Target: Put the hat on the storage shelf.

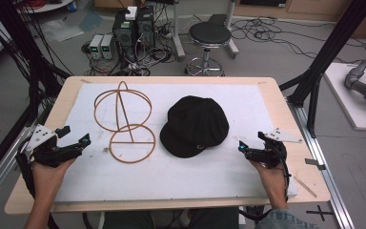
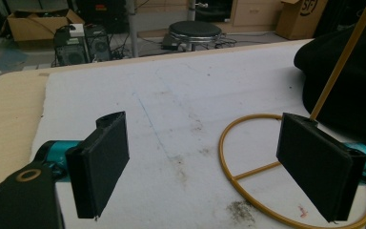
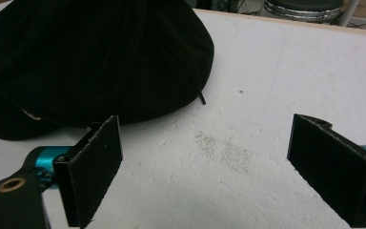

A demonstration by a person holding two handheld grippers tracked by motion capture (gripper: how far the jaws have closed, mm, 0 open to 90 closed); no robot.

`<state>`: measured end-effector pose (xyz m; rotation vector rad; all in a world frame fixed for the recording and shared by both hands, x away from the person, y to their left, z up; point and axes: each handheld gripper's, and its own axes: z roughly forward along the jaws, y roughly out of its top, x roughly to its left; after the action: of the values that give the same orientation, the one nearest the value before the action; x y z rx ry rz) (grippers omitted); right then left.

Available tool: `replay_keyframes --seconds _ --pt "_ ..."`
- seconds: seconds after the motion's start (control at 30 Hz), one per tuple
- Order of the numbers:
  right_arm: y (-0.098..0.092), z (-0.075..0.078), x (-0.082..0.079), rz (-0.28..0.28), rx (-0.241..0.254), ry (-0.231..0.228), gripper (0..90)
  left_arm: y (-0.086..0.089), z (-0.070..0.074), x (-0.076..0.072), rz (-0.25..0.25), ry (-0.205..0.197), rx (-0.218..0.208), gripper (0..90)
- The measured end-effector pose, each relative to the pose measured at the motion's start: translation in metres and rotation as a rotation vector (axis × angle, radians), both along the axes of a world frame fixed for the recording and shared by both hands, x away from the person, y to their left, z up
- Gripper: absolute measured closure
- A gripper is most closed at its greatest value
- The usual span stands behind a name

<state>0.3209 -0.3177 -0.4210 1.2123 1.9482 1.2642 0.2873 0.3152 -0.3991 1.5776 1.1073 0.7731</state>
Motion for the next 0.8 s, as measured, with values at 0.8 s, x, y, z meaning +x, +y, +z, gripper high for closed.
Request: replay_keyframes --seconds 0.8 --pt "-0.0003 0.0011 -0.0013 -0.003 -0.004 -0.004 11.3 -0.0006 0.0006 -0.0002 0.003 0.0 -0.005 18.4"
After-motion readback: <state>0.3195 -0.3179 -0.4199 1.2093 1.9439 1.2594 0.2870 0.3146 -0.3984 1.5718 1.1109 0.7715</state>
